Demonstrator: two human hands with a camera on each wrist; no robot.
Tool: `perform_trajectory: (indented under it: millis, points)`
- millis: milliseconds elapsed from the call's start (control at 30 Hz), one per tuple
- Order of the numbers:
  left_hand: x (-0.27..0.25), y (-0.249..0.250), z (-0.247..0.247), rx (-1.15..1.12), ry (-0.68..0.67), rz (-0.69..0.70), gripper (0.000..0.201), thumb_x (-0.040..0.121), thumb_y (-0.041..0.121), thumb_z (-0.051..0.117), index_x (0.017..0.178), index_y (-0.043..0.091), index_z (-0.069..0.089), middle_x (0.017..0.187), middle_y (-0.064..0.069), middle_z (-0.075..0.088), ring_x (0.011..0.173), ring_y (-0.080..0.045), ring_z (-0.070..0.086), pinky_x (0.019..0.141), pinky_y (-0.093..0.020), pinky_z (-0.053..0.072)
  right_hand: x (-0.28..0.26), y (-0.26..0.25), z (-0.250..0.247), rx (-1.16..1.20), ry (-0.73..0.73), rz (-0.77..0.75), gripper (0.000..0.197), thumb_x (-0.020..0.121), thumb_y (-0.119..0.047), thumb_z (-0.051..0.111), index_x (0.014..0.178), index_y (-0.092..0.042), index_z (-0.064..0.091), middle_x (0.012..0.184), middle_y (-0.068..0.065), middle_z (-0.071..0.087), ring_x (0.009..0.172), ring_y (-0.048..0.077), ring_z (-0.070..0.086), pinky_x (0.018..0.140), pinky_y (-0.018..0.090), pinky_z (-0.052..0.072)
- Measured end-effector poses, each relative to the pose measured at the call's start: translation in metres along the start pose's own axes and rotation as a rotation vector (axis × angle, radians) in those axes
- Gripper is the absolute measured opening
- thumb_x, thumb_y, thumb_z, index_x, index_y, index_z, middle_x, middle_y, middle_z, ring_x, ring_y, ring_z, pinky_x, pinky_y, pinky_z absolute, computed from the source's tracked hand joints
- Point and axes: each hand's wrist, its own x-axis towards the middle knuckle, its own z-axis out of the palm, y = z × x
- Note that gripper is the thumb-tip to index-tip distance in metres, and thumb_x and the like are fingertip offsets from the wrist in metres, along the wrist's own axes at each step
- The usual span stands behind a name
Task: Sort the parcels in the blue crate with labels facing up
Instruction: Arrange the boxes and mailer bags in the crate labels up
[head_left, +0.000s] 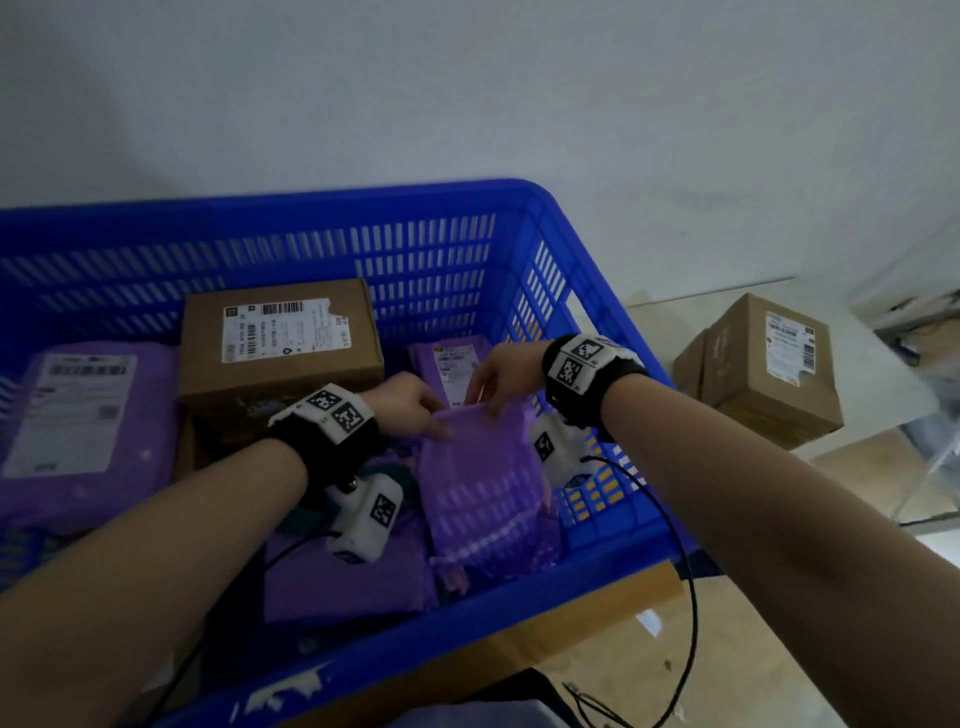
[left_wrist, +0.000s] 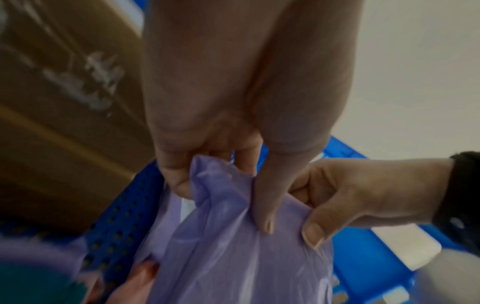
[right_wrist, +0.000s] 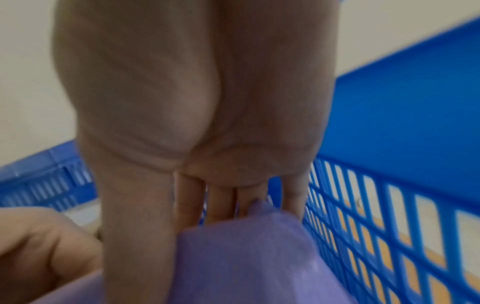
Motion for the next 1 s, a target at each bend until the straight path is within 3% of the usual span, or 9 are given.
perform_trajectory:
  millis: [100,267,400,533,633,700,833,933,1000]
  points:
    - [-0.011,0.014,-0.028,-0.02,0.067,0.069,0.025,0.079,0.022,0.075,0.101,0.012,0.072,0.1,-0.005,0.071,0.087,-0.012,0.061,0.07,-0.023,0.045,-0.018,-0.012,-0.023,-0.058,0.09,-0.036,0.038,0.08,-0.016,0.07,0.118,-0.016,0.066,0.096,-0.006,0.061,0.092,0.005,0.052,0.08,0.017,0.039]
    - [-0.03,0.04,-0.067,-0.198,0.206,0.183,0.031,0.076,0.023,0.076,0.106,0.017,0.067,0.096,0.0,0.068,0.083,-0.008,0.061,0.07,-0.017,0.048,-0.046,-0.021,-0.062,-0.061,0.336,-0.114,0.028,0.08,-0.015,0.07,0.107,-0.014,0.071,0.091,-0.002,0.066,0.084,0.006,0.055,0.061,0.001,0.037]
    - [-0.039,0.05,-0.081,-0.577,0.329,0.208,0.025,0.079,0.037,0.071,0.098,0.02,0.067,0.09,0.0,0.066,0.087,-0.015,0.06,0.082,-0.03,0.047,-0.068,-0.018,-0.086,0.031,0.548,-0.157,0.026,0.078,-0.017,0.073,0.104,-0.011,0.073,0.093,-0.001,0.068,0.083,0.006,0.056,0.063,-0.001,0.038]
    - [-0.046,0.049,-0.092,-0.76,0.448,-0.004,0.056,0.086,0.059,0.051,0.108,0.009,0.063,0.104,-0.011,0.062,0.086,-0.023,0.058,0.077,-0.031,0.047,-0.08,-0.01,-0.094,0.163,0.725,-0.203,0.024,0.076,-0.012,0.076,0.1,-0.007,0.073,0.09,0.0,0.067,0.071,-0.006,0.056,0.064,-0.002,0.04]
    - [-0.053,0.046,-0.094,-0.783,0.12,-0.198,0.076,0.087,0.069,0.031,0.105,0.002,0.06,0.104,-0.015,0.064,0.084,-0.024,0.058,0.068,-0.03,0.045,-0.082,-0.011,-0.091,0.31,0.828,-0.243,0.025,0.071,-0.012,0.081,0.094,-0.006,0.074,0.085,0.0,0.067,0.056,-0.015,0.052,0.062,0.001,0.041]
    - [-0.052,0.044,-0.095,-0.827,-0.045,-0.213,0.083,0.085,0.074,0.027,0.109,0.001,0.059,0.099,-0.014,0.069,0.089,-0.025,0.06,0.068,-0.031,0.045,-0.082,-0.014,-0.084,0.35,0.84,-0.259,0.027,0.068,-0.012,0.083,0.093,-0.006,0.074,0.083,0.0,0.066,0.055,-0.015,0.052,0.063,0.002,0.042]
    - [-0.047,0.045,-0.094,-0.878,-0.069,-0.185,0.077,0.084,0.07,0.039,0.113,0.001,0.058,0.088,-0.013,0.075,0.088,-0.025,0.063,0.067,-0.03,0.047,-0.085,-0.02,-0.069,0.355,0.752,-0.261,0.028,0.067,-0.01,0.083,0.093,-0.008,0.075,0.082,0.0,0.068,0.061,-0.013,0.055,0.067,0.004,0.044]
    - [-0.048,0.047,-0.089,-0.871,-0.084,-0.161,0.051,0.079,0.057,0.059,0.102,0.012,0.063,0.095,-0.013,0.072,0.086,-0.024,0.064,0.068,-0.031,0.049,-0.089,-0.024,-0.058,0.362,0.635,-0.253,0.025,0.067,-0.009,0.083,0.09,-0.013,0.076,0.093,0.011,0.073,0.08,0.005,0.062,0.082,0.023,0.051]
    - [-0.045,0.045,-0.085,-0.843,-0.084,-0.154,0.039,0.074,0.041,0.068,0.101,0.014,0.062,0.093,-0.012,0.069,0.083,-0.022,0.063,0.065,-0.031,0.051,-0.09,-0.024,-0.051,0.372,0.538,-0.273,0.023,0.068,-0.007,0.082,0.089,-0.013,0.077,0.101,0.009,0.073,0.092,0.014,0.066,0.09,0.025,0.05]
